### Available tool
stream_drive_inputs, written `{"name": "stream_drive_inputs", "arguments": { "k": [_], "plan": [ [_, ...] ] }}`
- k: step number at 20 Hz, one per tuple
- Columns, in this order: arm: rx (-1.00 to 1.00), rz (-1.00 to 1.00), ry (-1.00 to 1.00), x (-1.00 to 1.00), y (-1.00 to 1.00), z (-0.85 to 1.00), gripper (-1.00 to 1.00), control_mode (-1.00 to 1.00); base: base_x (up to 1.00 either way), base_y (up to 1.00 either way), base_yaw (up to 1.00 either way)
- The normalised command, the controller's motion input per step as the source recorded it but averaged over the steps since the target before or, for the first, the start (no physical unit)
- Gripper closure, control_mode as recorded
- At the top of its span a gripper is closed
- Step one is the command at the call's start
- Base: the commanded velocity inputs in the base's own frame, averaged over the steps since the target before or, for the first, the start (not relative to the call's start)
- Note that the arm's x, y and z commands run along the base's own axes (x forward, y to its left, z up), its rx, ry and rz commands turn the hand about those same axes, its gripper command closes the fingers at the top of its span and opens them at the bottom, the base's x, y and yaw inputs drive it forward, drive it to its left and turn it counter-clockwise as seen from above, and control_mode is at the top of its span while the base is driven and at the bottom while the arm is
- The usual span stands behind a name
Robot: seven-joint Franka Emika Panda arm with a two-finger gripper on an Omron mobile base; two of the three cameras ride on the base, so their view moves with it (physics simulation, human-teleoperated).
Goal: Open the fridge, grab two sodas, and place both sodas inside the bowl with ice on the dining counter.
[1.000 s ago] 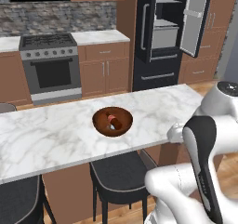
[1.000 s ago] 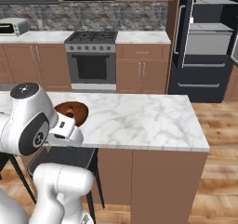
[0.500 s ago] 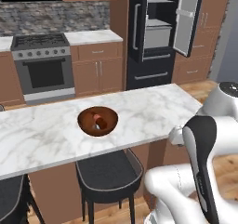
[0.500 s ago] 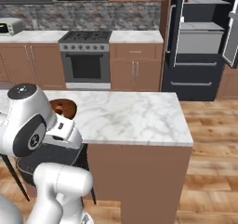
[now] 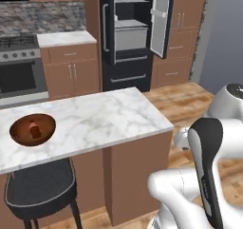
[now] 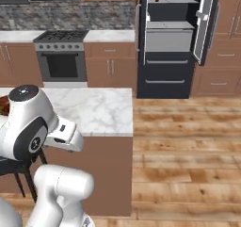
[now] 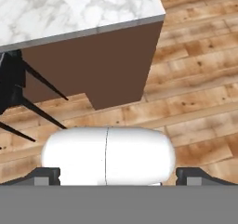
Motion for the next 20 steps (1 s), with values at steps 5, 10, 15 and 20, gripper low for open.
{"name": "stream_drive_inputs", "arguments": {
  "k": [5,10,15,20],
  "plan": [
    [0.00,0.00,0.00,0.00,0.00,0.00,-1.00,1.00,0.00,-1.00,0.00],
    [0.00,0.00,0.00,0.00,0.00,0.00,-1.00,1.00,0.17,-1.00,0.00],
    [0.00,0.00,0.00,0.00,0.00,0.00,-1.00,1.00,0.55,-1.00,0.02],
    [0.00,0.00,0.00,0.00,0.00,0.00,-1.00,1.00,0.77,-0.98,0.09]
  ]
}}
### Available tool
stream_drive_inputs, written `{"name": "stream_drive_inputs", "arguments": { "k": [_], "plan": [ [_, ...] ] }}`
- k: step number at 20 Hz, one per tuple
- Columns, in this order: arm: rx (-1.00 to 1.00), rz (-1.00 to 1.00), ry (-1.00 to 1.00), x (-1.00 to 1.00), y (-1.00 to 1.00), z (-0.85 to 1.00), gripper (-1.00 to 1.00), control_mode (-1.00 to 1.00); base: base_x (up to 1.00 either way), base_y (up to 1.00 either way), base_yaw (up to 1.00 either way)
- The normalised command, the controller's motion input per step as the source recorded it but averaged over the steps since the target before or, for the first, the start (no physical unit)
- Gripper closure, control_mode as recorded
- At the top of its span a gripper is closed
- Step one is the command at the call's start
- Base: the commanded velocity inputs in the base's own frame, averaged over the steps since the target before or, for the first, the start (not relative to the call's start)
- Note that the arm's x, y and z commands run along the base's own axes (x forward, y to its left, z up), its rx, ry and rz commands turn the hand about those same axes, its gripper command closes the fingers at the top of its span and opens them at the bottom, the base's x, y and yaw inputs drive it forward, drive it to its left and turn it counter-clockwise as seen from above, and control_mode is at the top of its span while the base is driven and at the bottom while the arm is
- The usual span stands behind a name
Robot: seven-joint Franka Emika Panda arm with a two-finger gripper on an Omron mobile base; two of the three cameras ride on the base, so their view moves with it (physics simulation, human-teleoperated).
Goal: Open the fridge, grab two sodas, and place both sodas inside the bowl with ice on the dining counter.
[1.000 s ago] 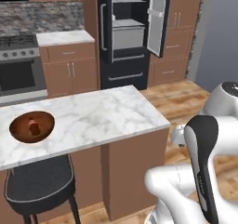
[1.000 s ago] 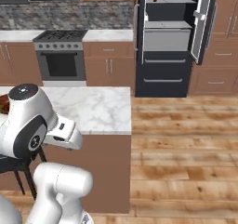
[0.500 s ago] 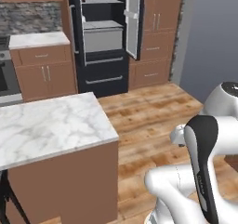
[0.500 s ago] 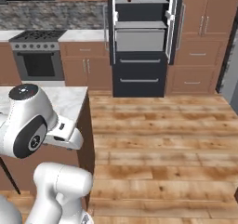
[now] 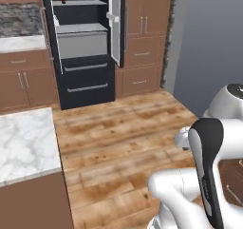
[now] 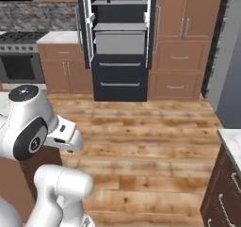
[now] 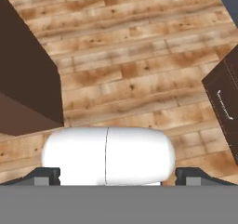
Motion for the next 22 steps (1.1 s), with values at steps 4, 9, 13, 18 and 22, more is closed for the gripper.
{"name": "stream_drive_inputs", "arguments": {
  "k": [4,9,13,18,22],
  "plan": [
    [0.00,0.00,0.00,0.00,0.00,0.00,-1.00,1.00,1.00,-0.45,0.18],
    [0.00,0.00,0.00,0.00,0.00,0.00,-1.00,1.00,1.00,-0.11,0.19],
    [0.00,0.00,0.00,0.00,0.00,0.00,-1.00,1.00,1.00,0.00,0.18],
    [0.00,0.00,0.00,0.00,0.00,0.00,-1.00,1.00,1.00,-0.16,0.19],
    [0.00,0.00,0.00,0.00,0.00,0.00,-1.00,1.00,1.00,-0.25,0.20]
  ]
}}
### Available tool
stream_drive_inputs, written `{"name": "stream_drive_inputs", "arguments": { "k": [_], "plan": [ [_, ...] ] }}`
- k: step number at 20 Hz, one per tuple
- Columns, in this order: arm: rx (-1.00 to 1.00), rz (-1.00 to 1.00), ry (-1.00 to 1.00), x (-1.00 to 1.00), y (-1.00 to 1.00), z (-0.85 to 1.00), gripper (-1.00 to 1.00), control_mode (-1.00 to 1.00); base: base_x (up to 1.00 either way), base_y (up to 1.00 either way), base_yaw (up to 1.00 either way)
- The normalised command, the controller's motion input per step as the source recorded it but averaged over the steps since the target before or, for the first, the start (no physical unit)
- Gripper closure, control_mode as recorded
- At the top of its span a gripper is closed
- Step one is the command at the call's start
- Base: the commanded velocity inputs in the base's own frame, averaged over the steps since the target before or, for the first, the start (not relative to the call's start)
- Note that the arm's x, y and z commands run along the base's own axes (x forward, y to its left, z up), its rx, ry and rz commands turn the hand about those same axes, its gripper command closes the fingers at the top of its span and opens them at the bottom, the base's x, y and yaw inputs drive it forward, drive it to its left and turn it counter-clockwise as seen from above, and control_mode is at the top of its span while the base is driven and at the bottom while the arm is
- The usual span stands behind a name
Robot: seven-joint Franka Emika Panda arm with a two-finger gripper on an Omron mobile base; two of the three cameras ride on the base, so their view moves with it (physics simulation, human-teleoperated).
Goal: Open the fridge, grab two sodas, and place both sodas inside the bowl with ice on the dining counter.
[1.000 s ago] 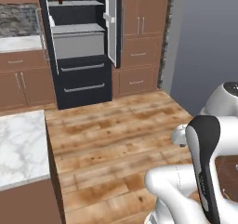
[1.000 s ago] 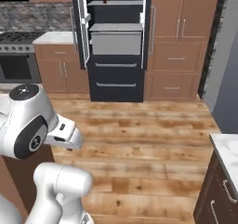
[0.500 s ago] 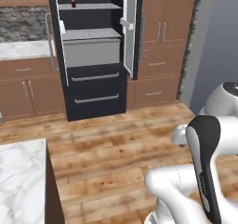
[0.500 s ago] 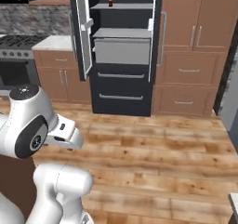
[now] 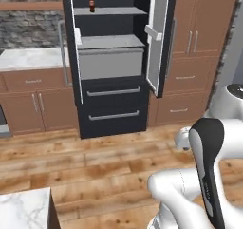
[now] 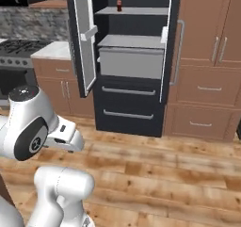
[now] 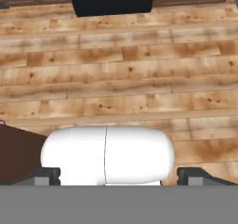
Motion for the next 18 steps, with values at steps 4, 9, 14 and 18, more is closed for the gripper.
{"name": "stream_drive_inputs", "arguments": {
  "k": [4,9,14,18],
  "plan": [
    [0.00,0.00,0.00,0.00,0.00,0.00,-1.00,1.00,1.00,-0.24,0.18],
    [0.00,0.00,0.00,0.00,0.00,0.00,-1.00,1.00,1.00,-0.18,0.09],
    [0.00,0.00,0.00,0.00,0.00,0.00,-1.00,1.00,1.00,-0.26,0.00],
    [0.00,0.00,0.00,0.00,0.00,0.00,-1.00,1.00,0.91,-0.12,-0.01]
  ]
}}
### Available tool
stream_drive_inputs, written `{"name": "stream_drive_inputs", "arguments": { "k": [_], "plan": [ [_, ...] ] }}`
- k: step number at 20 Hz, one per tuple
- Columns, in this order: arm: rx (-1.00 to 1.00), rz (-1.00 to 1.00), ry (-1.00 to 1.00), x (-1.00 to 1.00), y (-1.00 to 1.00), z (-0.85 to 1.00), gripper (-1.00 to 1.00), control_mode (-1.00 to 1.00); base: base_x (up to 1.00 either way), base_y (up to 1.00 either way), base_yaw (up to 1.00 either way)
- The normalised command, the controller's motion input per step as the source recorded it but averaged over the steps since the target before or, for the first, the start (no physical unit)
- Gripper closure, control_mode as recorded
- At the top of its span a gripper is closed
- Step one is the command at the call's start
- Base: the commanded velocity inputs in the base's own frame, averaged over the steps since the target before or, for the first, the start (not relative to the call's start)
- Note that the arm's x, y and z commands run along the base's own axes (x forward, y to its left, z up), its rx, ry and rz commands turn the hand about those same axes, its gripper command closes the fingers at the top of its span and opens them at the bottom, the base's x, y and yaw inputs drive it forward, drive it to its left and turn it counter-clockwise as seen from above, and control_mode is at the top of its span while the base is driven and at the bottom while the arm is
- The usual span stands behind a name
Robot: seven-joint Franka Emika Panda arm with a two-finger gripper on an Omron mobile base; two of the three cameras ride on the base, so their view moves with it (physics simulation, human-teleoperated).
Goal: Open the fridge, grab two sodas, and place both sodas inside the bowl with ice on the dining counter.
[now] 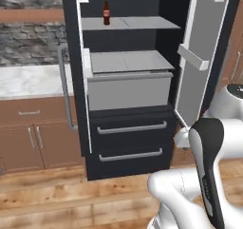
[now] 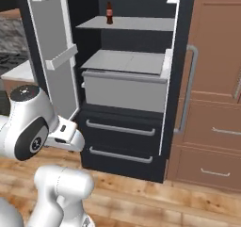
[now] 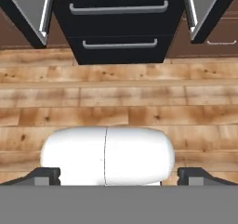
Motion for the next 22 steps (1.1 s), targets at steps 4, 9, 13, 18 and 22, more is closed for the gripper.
{"name": "stream_drive_inputs", "arguments": {
  "k": [4,9,13,18,22],
  "plan": [
    [0.00,0.00,0.00,0.00,0.00,0.00,-1.00,1.00,0.83,0.00,-0.04],
    [0.00,0.00,0.00,0.00,0.00,0.00,-1.00,1.00,0.86,0.00,-0.04],
    [0.00,0.00,0.00,0.00,0.00,0.00,-1.00,1.00,0.85,0.00,-0.02],
    [0.00,0.00,0.00,0.00,0.00,0.00,-1.00,1.00,0.86,0.00,0.00],
    [0.00,0.00,0.00,0.00,0.00,0.00,-1.00,1.00,0.81,0.00,0.00]
  ]
}}
